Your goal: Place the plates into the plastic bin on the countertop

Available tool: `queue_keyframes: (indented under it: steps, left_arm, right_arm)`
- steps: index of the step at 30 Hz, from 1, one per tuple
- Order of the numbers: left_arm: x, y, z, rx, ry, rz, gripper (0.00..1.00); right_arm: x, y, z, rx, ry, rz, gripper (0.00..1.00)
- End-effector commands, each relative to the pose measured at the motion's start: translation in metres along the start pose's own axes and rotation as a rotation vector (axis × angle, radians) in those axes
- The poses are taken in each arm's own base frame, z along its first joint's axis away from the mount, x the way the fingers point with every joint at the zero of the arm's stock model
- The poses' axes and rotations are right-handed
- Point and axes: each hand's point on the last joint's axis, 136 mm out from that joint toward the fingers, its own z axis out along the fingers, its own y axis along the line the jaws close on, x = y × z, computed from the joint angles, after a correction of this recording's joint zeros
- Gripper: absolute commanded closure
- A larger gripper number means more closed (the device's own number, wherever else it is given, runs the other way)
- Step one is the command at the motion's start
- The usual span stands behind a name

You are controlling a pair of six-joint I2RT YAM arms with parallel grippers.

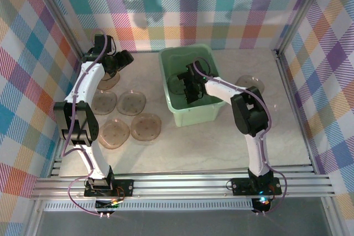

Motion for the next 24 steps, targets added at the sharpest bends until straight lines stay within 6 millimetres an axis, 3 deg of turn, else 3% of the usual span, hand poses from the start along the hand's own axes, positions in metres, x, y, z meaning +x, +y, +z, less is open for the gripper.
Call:
queue_keyframes:
  steps: [1, 4, 9, 13, 18, 24]
  left_arm:
    - [-0.008, -0.001, -0.001, 0.022, -0.011, -0.023, 0.21]
    - [-0.007, -0.001, -0.002, 0.02, -0.013, -0.025, 0.21]
    - [0.005, 0.012, -0.009, -0.039, 0.027, -0.036, 0.21]
    - [0.023, 0.033, -0.02, -0.135, 0.074, -0.06, 0.21]
    - [0.061, 0.059, -0.032, -0.205, 0.162, -0.056, 0.21]
    - [0.107, 0.097, -0.031, -0.304, 0.291, -0.077, 0.21]
  right_arm:
    - [0.008, 0.021, -0.033, -0.03, 0.026, -0.048, 0.01]
    - [0.01, 0.023, -0.037, -0.051, 0.032, -0.06, 0.01]
    - [0.003, 0.054, -0.074, -0.136, -0.06, -0.213, 0.01]
    - [-0.003, 0.065, -0.099, -0.175, -0.127, -0.294, 0.01]
    - [-0.006, 0.081, -0.125, -0.247, -0.196, -0.397, 0.01]
    - [0.0, 0.105, -0.143, -0.334, -0.215, -0.527, 0.02]
